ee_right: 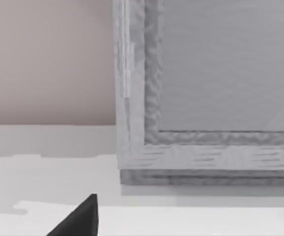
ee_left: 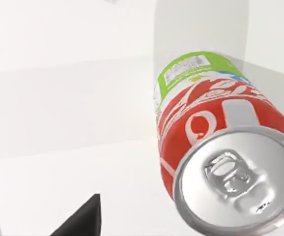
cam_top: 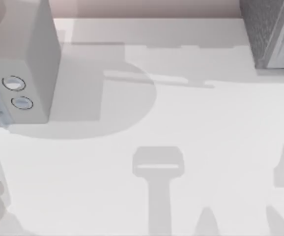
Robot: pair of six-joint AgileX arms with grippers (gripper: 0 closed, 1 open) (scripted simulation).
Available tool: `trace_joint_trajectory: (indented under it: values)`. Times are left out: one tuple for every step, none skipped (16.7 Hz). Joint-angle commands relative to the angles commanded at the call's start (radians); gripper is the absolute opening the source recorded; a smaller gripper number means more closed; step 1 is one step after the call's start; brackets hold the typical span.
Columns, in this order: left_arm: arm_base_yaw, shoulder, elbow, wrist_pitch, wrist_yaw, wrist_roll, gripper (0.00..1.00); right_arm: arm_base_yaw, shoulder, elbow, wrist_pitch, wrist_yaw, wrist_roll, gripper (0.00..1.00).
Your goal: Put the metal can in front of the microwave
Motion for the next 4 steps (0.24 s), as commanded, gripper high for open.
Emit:
trace_joint_trajectory:
  values:
    - [-0.001,-0.005,0.026,-0.036,0.0,0.0,1.0,0.0,0.0,0.0,0.0,0.0,0.0,1.0]
    - [-0.001,-0.011,0.05,-0.062,0.0,-0.002,1.0,0.0,0.0,0.0,0.0,0.0,0.0,1.0]
    - [-0.001,-0.014,0.065,-0.078,0.0,-0.002,1.0,0.0,0.0,0.0,0.0,0.0,0.0,1.0]
    - [-0.002,-0.016,0.069,-0.083,0.0,-0.002,1.0,0.0,0.0,0.0,0.0,0.0,0.0,1.0]
